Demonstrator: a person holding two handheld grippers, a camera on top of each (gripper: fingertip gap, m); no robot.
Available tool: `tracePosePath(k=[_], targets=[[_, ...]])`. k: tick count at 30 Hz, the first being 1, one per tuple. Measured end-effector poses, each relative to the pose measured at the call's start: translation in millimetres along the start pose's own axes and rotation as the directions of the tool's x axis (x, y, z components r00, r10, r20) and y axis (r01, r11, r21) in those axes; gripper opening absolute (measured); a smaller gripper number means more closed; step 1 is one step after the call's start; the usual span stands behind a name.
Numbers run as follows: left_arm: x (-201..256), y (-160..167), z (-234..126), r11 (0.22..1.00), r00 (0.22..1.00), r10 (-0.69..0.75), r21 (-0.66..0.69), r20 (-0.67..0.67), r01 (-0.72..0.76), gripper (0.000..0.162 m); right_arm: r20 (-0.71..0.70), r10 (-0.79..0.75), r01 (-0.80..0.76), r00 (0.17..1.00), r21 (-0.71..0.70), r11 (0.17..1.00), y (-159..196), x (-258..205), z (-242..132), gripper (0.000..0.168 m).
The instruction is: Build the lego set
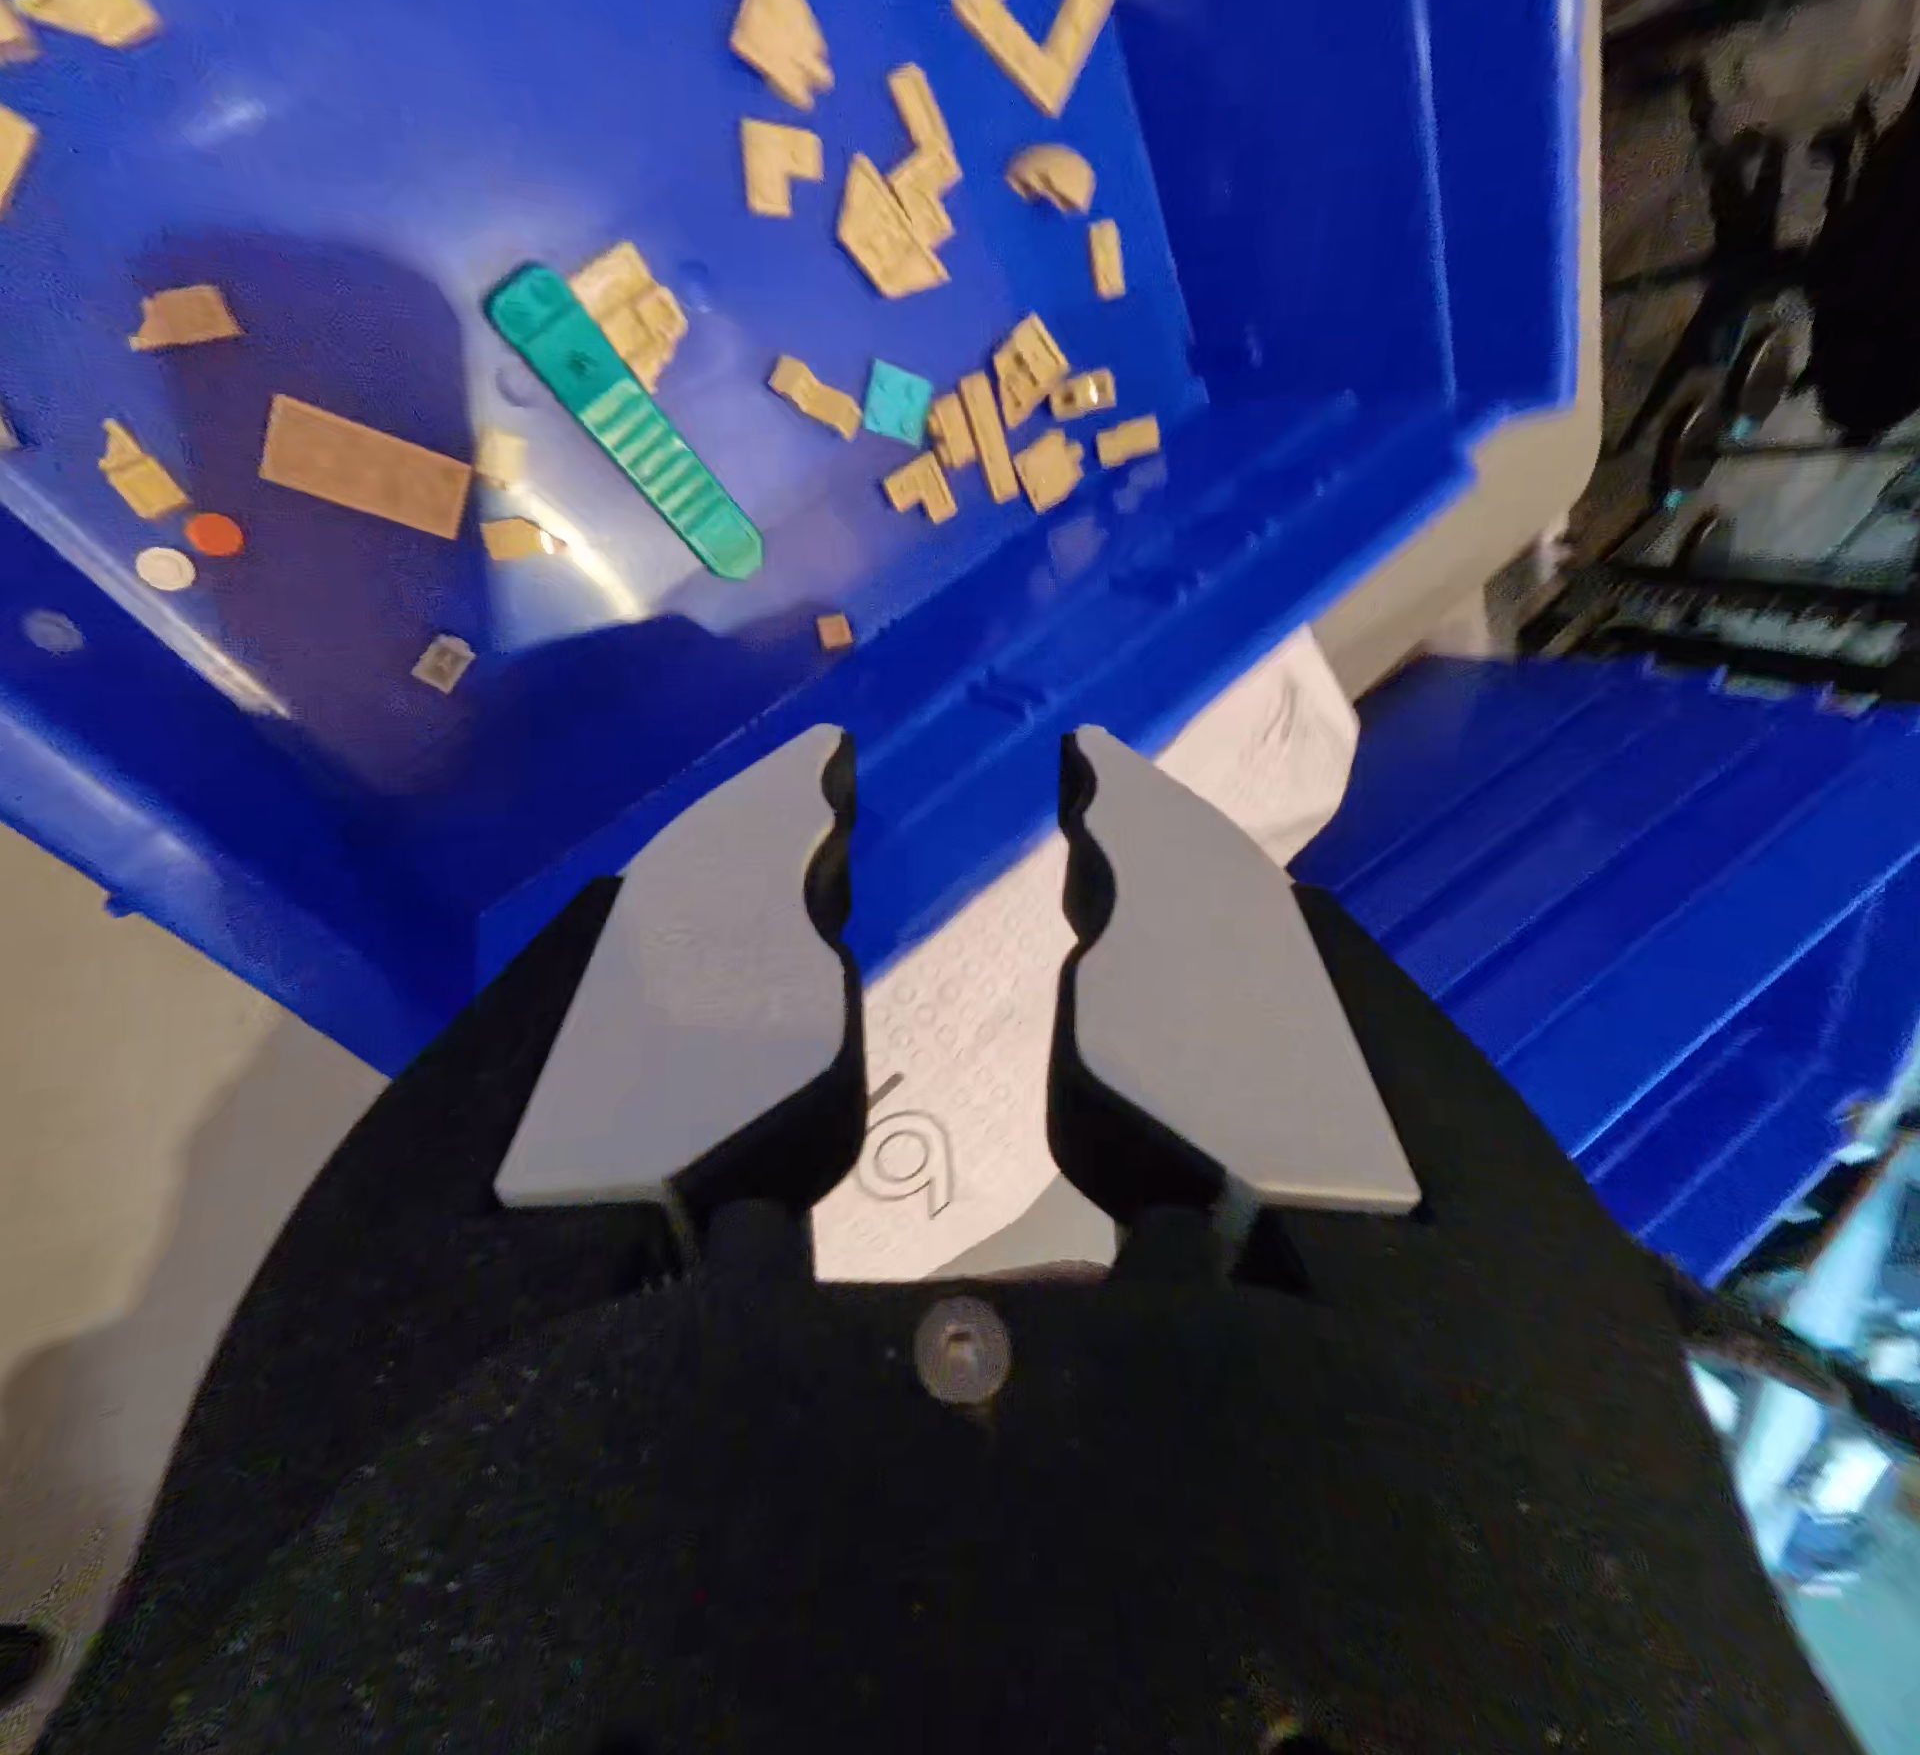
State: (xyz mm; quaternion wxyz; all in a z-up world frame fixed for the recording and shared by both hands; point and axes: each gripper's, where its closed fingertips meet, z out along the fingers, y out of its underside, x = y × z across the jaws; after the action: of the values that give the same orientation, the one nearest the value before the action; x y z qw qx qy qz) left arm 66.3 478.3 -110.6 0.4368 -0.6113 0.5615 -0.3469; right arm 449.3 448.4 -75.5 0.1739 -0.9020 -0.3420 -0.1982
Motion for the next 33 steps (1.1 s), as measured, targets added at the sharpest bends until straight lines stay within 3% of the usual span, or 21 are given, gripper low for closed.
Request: tracePosePath(k=[4, 6, 9, 13, 33], targets=[[0.1, 0.9, 0.8, 1.0, 1.0, 0.005, -0.008, 0.004, -0.005, 0.033, 0.061, 0.205, -0.205, 0.977, -0.013, 0.979, 28.6, 0.1, -0.3, 0.043], [0.1, 1.1, 1.0, 1.0, 1.0, 0.007, -0.01, 0.007, -0.007, 0.033, 0.061, 0.26, -0.261, 0.964, 0.004, 0.965, 32.4, 3.5, -3.0, 0.05], [-0.2, 1.2, 0.9, 1.0, 1.0, 0.009, -0.01, 0.011, -0.009, 0.032, 0.075, 0.324, -0.328, 0.943, 0.051, 0.943, 30.1, 5.8, -8.4, 0.045], [-0.1, 1.5, 1.1, 1.0, 1.0, 0.015, -0.012, 0.017, -0.015, 0.032, 0.192, 0.33, -0.341, 0.924, 0.026, 0.94, 30.8, -12.1, -2.2, 0.021], [-1.0, 2.8, 2.0, 1.0, 1.0, 0.001, -0.021, 0.013, -0.001, 0.032, 0.172, 0.231, -0.234, 0.958, -0.005, 0.972, 66.5, -43.0, -26.6, 0.021]])
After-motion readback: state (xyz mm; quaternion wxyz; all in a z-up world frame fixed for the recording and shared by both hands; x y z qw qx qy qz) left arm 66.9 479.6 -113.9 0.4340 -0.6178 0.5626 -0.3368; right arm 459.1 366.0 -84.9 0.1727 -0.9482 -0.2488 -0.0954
